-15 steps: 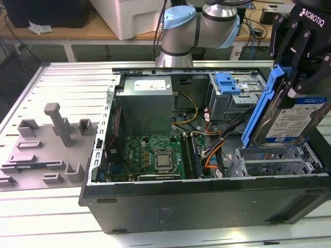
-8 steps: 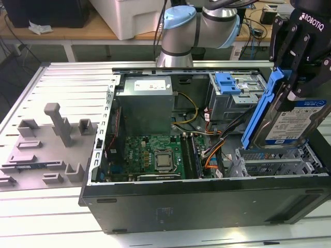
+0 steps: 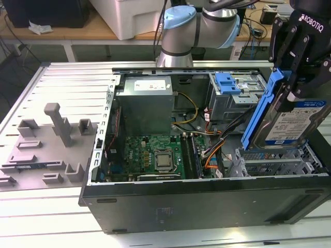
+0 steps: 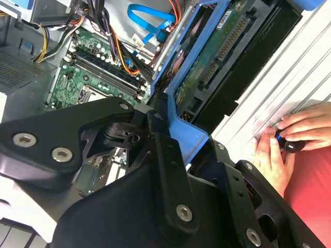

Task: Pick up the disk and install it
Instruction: 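Insert the disk into the insertion slot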

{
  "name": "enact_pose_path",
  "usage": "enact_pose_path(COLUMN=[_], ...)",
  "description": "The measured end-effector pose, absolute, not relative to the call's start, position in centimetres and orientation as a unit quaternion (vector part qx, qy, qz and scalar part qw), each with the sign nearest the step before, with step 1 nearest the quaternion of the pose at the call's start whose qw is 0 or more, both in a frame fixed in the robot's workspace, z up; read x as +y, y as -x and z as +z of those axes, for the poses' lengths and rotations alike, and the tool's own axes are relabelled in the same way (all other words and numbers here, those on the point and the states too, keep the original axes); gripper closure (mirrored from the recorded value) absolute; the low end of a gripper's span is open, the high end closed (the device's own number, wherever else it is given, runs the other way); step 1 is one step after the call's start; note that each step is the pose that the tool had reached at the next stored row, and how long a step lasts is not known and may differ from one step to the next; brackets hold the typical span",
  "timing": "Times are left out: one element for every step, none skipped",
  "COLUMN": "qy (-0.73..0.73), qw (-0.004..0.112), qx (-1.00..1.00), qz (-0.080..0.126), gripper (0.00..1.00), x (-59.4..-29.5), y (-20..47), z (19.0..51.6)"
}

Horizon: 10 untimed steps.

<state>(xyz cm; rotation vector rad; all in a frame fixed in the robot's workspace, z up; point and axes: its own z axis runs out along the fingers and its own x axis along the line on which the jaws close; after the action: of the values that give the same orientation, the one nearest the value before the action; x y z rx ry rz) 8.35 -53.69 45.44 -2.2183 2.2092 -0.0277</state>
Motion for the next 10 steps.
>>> enact_pose_path(qy=[0.709, 0.709, 0.709, 0.709, 0.709, 0.709, 0.709, 0.709, 0.709, 0.709], qw=[0.005, 0.005, 0.005, 0.005, 0.005, 0.005, 0.005, 0.005, 0.005, 0.005], qx=[0.706, 0.706, 0.706, 0.706, 0.706, 0.706, 0.706, 0.706, 0.706, 0.706], qz=[-0.009, -0.009, -0.009, -0.009, -0.009, -0.009, -0.009, -0.009, -0.009, -0.009], gripper=[0.63, 0.63, 0.63, 0.63, 0.63, 0.63, 0.63, 0.63, 0.63, 0.63], x=[-53.69, -53.69, -53.69, -53.69, -53.69, -53.69, -53.69, -53.69, -53.69, -53.69], y=[-8.35, -8.35, -8.35, -8.35, -8.35, -8.35, -8.35, -8.35, -8.35, -8.35], z=[45.39, 45.35, 45.33, 45.28, 45.25, 45.22, 45.16, 45.09, 45.03, 45.00])
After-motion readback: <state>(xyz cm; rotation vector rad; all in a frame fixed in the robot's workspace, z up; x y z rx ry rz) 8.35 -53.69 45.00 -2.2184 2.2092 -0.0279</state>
